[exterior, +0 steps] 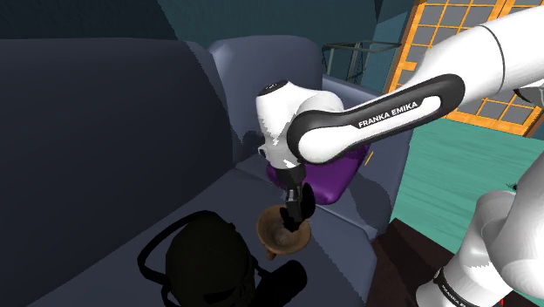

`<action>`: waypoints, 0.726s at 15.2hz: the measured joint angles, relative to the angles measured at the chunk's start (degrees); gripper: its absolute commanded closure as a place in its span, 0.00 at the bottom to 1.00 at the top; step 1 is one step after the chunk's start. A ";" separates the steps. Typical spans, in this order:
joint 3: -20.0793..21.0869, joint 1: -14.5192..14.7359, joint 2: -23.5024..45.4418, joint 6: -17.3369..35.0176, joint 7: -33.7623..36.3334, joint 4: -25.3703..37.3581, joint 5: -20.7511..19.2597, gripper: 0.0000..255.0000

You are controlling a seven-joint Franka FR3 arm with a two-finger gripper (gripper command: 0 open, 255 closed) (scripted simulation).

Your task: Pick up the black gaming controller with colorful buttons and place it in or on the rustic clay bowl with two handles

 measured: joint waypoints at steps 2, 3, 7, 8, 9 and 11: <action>0.02 0.02 -0.38 -1.28 -0.08 0.91 0.12 1.00; 0.00 0.00 -0.77 -2.15 -0.20 1.41 0.22 1.00; 0.13 0.11 1.41 -4.88 0.14 6.22 -0.26 1.00; 0.17 0.15 2.19 -5.05 0.28 7.12 -0.42 1.00; 0.18 0.18 2.62 -4.80 0.38 7.28 -0.53 1.00; 0.16 0.18 3.54 -3.75 0.51 7.10 -0.78 1.00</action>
